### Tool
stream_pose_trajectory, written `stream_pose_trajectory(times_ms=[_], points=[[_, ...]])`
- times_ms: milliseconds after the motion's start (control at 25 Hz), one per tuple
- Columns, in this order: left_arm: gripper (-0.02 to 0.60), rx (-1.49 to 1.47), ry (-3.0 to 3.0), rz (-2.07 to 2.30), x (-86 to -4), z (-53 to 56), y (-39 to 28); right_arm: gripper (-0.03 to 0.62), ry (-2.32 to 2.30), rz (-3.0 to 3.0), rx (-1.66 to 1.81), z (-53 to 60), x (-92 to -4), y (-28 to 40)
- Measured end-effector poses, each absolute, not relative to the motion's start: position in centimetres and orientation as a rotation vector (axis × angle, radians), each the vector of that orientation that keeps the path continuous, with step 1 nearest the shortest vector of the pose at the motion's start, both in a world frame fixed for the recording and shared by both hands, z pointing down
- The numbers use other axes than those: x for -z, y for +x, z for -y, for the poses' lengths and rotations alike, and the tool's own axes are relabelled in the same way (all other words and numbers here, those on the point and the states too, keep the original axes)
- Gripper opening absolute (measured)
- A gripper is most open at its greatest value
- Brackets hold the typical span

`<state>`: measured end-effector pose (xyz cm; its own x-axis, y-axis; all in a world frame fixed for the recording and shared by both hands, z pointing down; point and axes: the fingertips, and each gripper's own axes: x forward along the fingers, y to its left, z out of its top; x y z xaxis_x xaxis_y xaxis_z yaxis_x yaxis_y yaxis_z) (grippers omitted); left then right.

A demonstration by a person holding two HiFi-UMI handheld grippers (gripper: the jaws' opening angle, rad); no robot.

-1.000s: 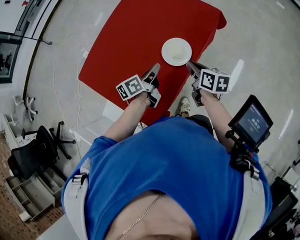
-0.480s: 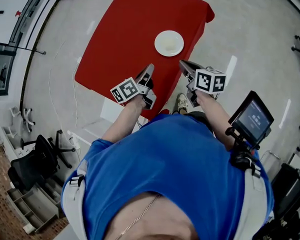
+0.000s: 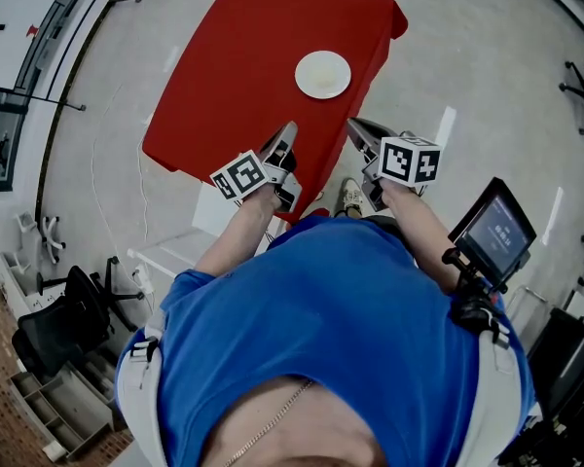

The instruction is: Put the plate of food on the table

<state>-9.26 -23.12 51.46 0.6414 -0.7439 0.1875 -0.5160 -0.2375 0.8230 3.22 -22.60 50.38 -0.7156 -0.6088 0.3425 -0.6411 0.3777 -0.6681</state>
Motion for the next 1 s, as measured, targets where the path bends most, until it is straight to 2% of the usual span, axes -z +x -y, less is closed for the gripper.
stream_pose_trajectory(times_ms=[440, 1000], points=[[0.008, 0.298, 1.934, 0.968, -50.3, 21.0, -8.9, 0.003, 1.204, 2.575, -1.268, 20.2, -49.6, 3.6], [0.008, 0.283, 1.916, 0.978, -51.8, 26.2, -9.5, 0.003, 1.187, 2.581, -1.279, 25.8, -50.6, 2.9]])
